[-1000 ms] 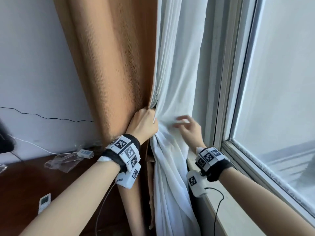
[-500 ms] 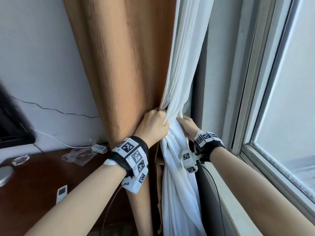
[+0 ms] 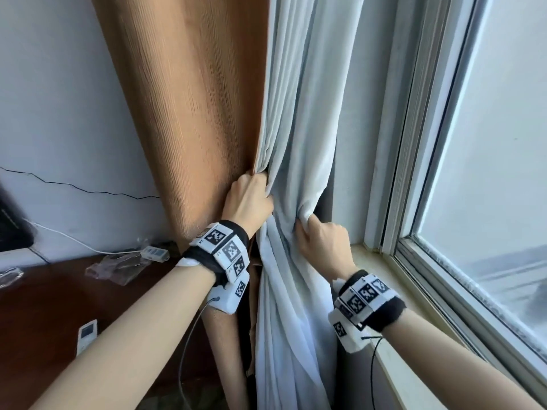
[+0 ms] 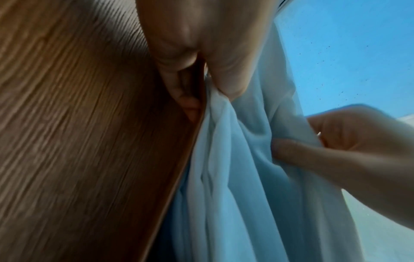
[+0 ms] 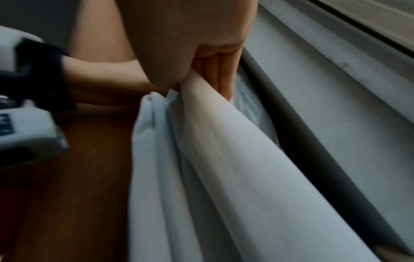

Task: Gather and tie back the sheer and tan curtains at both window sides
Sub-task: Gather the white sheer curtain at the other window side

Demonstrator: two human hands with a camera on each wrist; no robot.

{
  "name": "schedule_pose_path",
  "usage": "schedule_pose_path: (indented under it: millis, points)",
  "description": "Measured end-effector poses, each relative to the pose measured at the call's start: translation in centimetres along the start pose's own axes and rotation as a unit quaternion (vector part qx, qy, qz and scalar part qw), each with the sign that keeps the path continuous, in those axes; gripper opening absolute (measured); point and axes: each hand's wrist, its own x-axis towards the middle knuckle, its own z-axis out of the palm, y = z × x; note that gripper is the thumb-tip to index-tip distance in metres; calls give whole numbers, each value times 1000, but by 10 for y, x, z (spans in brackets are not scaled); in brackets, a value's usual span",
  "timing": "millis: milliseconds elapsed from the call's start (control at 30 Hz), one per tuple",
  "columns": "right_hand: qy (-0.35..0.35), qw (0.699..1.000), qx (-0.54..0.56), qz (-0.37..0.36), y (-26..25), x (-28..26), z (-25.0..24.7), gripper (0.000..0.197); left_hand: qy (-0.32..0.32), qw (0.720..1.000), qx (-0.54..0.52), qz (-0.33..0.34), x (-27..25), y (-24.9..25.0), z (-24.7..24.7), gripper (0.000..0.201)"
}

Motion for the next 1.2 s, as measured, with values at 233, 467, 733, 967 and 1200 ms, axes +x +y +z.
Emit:
schedule_pose_path:
  millis: [233, 467, 733, 967, 1200]
  points:
    - [23, 993, -76, -88, -16, -18, -29, 27, -18, 1000, -25, -4, -2, 11, 1, 17]
    - [-91, 983, -151, -49, -12, 9, -12, 38, -48, 991, -121, 40, -25, 41, -3, 17]
    - [-179, 970, 3, -165, -3, 13, -18, 27, -44, 999, -18, 6, -12, 33, -7, 24]
    - [-105, 928, 307, 184, 57, 70, -15, 47, -30, 999, -1, 45, -9, -2, -17, 8]
    - [-162, 778, 471, 382, 74, 116, 31, 98, -18, 997, -8, 81, -12, -17, -18, 29]
